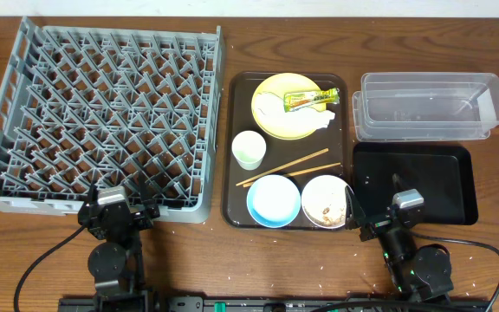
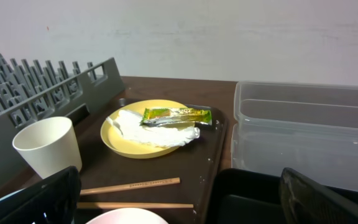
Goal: Sort waste into correct bins and load items into the dishwasher
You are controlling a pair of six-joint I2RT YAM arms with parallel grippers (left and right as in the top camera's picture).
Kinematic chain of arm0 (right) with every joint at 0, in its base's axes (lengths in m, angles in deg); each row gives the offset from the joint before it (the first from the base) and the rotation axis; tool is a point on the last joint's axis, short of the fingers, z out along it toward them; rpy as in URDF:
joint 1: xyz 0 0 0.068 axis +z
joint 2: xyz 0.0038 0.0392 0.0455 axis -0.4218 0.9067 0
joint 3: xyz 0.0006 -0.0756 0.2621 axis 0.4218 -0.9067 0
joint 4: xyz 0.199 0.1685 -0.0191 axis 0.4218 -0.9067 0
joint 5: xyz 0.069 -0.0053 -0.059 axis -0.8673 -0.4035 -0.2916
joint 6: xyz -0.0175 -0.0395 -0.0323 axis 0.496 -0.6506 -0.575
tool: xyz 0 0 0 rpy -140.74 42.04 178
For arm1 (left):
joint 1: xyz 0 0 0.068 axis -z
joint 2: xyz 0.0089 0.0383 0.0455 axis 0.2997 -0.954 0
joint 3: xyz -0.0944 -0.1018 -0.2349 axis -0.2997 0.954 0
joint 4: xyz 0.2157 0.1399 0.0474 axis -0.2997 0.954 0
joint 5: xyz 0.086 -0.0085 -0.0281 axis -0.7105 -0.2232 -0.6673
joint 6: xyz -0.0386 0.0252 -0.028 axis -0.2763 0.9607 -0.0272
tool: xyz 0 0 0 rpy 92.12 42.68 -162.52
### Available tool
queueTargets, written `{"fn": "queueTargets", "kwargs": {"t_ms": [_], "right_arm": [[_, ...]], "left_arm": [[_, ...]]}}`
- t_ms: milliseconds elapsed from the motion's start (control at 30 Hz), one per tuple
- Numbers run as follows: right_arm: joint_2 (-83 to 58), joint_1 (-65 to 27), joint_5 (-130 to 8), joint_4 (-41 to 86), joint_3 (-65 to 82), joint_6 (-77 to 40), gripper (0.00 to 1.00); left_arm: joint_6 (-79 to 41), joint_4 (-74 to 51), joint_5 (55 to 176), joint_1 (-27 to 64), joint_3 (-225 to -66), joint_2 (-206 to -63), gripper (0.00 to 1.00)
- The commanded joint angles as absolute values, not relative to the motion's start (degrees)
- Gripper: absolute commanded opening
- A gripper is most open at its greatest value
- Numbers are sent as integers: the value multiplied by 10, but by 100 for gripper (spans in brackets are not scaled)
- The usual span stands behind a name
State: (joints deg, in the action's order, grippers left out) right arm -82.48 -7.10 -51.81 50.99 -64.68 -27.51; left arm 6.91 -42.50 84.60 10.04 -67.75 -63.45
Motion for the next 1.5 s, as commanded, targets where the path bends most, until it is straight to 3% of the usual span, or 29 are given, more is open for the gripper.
{"fn": "queueTargets", "kwargs": {"t_ms": [0,1467], "right_arm": [[-828,-65,-520,508,-648,-275,99],[-828,-66,-518,519,-648,-282,99]], "left_arm": [[74,-414,845,98,-660,-631,89],[74,-414,845,97,-660,-631,89]]}}
